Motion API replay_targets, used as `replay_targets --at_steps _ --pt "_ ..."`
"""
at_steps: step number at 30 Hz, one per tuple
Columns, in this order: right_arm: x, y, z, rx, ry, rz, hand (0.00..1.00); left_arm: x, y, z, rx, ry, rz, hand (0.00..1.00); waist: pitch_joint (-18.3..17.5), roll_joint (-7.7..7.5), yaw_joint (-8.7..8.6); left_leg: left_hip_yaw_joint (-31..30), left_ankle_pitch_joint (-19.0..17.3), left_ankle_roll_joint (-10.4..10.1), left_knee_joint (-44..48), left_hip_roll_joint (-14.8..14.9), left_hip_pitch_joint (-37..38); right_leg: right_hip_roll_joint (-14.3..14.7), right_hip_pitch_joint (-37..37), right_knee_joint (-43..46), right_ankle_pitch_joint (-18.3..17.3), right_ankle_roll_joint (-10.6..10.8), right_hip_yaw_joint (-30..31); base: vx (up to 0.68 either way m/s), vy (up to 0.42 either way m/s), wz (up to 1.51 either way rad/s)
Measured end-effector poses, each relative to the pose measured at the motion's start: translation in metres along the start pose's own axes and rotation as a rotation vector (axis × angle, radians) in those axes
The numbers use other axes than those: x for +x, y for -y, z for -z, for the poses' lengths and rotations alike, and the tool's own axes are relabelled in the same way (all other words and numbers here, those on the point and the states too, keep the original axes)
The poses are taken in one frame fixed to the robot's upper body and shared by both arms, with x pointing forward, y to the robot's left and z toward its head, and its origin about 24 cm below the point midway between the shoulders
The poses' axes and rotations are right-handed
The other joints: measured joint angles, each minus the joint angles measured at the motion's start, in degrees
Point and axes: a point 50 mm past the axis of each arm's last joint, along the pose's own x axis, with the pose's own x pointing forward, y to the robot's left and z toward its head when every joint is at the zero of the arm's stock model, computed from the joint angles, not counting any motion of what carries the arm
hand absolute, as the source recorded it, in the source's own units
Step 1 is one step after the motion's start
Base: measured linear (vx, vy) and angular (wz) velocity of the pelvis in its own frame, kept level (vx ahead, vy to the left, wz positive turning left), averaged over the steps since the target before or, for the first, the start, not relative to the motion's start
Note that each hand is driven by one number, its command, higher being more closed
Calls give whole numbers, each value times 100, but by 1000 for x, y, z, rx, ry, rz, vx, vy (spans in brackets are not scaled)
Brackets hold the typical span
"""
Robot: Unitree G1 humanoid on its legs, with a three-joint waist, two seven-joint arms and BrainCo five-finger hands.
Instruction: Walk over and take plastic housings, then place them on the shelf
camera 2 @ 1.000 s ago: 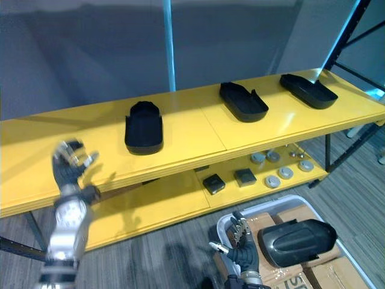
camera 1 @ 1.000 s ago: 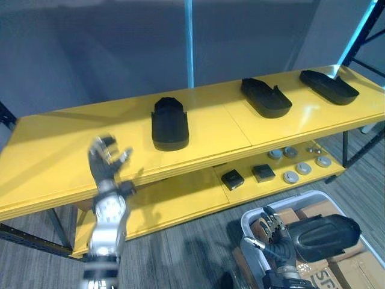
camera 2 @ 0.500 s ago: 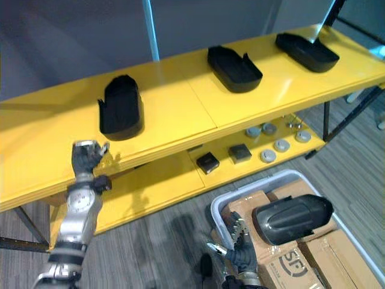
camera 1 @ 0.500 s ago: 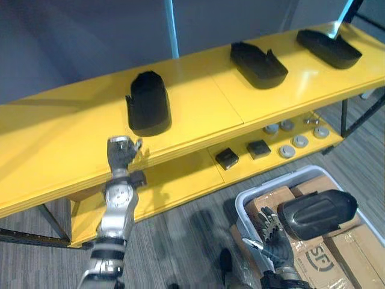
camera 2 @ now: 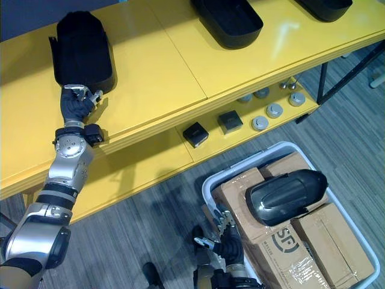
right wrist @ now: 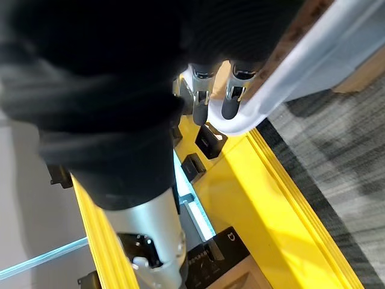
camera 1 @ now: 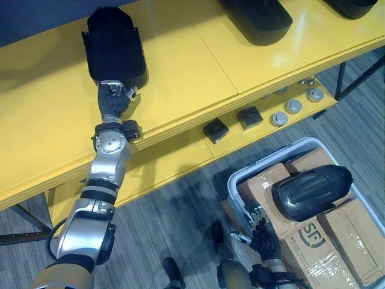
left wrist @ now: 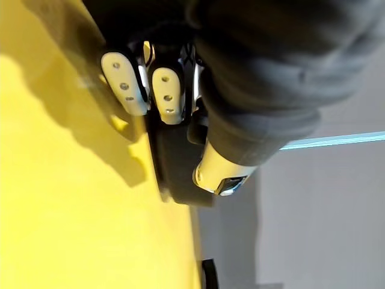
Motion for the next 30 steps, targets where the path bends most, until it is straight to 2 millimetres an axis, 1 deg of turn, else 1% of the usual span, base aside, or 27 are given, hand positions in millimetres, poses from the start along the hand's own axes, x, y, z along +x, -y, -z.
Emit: replay_targets --at_steps 4,6,7,8,9,10,11,12,13,14,15,16,17,18,19,20,21,22,23,24,25,26,27,28,29,30 --pt "0 1 0 12 1 4 0 1 -4 1 -26 -14 -9 100 15 -7 -1 34 -15 0 40 2 8 5 0 -1 5 -7 68 -34 39 -6" --pt "0 1 0 12 -1 5 0 1 0 -7 -52 15 2 100 32 -20 4 45 -17 -2 53 4 9 7 0 -1 10 -12 78 -33 36 -3" --pt "1 1 2 11 -8 6 0 -3 5 -22 -94 83 21 0 43 -38 7 39 -17 -1 54 7 10 9 7 -1 10 -12 74 -14 31 -1" --pt "1 3 6 10 -23 18 0 -16 11 -35 -163 164 48 0 45 -36 6 42 -18 2 51 13 47 23 43 0 12 -10 70 -14 31 -2" --pt "1 4 8 10 -32 26 0 -26 13 -40 -210 204 55 0 46 -34 9 42 -20 5 38 19 85 32 77 1 11 -10 69 21 36 -4" --pt "0 7 12 10 -45 45 0 -49 18 -47 -309 269 62 0 46 -33 15 41 -21 7 -11 35 177 58 168 0 9 -9 67 34 40 -2" --pt "0 9 12 9 -46 59 0 -70 22 -46 -363 299 62 0 44 -30 28 35 -21 6 -49 45 257 73 236 0 7 -8 56 39 48 3" --pt "0 12 11 8 -42 72 0 -93 24 -41 -413 296 50 0 42 -24 46 7 -24 10 -55 47 317 74 315 0 -13 12 22 23 40 7" --pt "0 14 11 8 -39 82 0 -105 24 -36 -433 278 34 0 37 -16 66 -1 -28 14 -55 51 353 75 351 -1 -26 26 -7 3 30 10" --pt "0 16 10 5 -34 100 0 -123 23 -28 -446 245 4 0 32 -8 103 -8 -36 13 -55 51 413 76 421 -1 -56 39 -27 2 32 6" --pt "0 21 9 -2 -29 129 0 -146 18 -17 -450 190 -42 0 25 5 178 -2 -50 5 -57 60 540 102 524 -2 -78 44 -20 0 0 0" --pt "0 25 8 -16 -27 145 0 -162 13 -9 -443 144 -81 0 -8 38 240 5 -71 -8 -51 75 624 115 610 -2 -100 61 -12 -18 32 -6" --pt "-1 31 7 -36 -24 168 0 -181 7 0 -431 86 -127 0 -79 101 339 38 -129 -8 -41 95 752 140 727 -3 -144 108 33 -25 40 -25" --pt "-1 36 6 -60 -22 184 0 -198 0 8 -399 31 -170 0 -234 169 432 150 -212 -33 18 127 863 180 801 -3 -187 146 142 -8 36 -35" --pt "0 39 5 -74 -18 190 0 -205 -4 11 -381 11 -191 0 -298 211 457 187 -291 -43 109 156 903 204 853 -3 -236 170 196 11 32 -44" --pt "0 44 3 -97 -11 208 0 -215 -8 17 -347 -26 -212 0 -394 311 467 209 -510 -57 458 229 925 260 979 -1 -263 163 279 16 28 -33" --pt "0 48 2 -105 -9 220 0 -220 -10 20 -333 -43 -219 0 -454 354 469 182 -622 -68 697 278 899 287 1021 7 -276 147 322 19 41 -45" --pt "-1 54 0 -124 -4 241 0 -226 -11 22 -315 -64 -232 0 -521 410 521 -182 -828 7 1107 333 856 346 1062 79 -303 134 465 7 46 -83" --pt "1 59 -4 -143 9 250 0 -229 -12 25 -304 -82 -235 0 -535 413 616 -920 -961 61 1390 303 881 405 1028 258 -363 117 758 -3 42 -101" --pt "1 62 -6 -150 15 258 0 -230 -11 26 -302 -90 -235 0 -547 430 627 -1207 -1036 9 1451 285 915 446 1001 358 -407 128 857 -51 52 -111" --pt "-2 70 -9 -167 21 289 0 -230 -9 29 -301 -104 -223 0 -655 520 559 -1501 -1239 -31 1446 294 1005 552 892 550 -459 165 1014 -84 114 -85" --pt "-8 78 -14 -178 33 332 0 -228 -3 32 -300 -110 -199 0 -722 582 420 -1468 -1397 36 1251 306 1165 638 763 725 -472 201 1138 -74 105 -78" --pt "-11 82 -15 -179 34 357 0 -226 2 34 -301 -114 -182 0 -723 523 392 -1351 -1410 3 1157 257 1245 651 694 823 -466 230 1252 -129 155 -97" --pt "-19 85 -16 -177 32 390 0 -226 8 39 -289 -138 -149 0 -759 401 363 -994 -1396 45 1157 135 1335 647 588 893 -366 293 1595 -168 143 -136" --pt "-26 85 -22 -183 49 403 0 -228 13 42 -288 -158 -123 0 -812 307 311 -597 -1478 114 1248 45 1317 653 506 778 -210 390 1974 -203 167 -153" --pt "-28 84 -24 -184 57 408 0 -228 16 42 -288 -161 -108 0 -851 246 302 -380 -1529 149 1353 -1 1280 656 460 662 -141 450 2170 -194 144 -190"
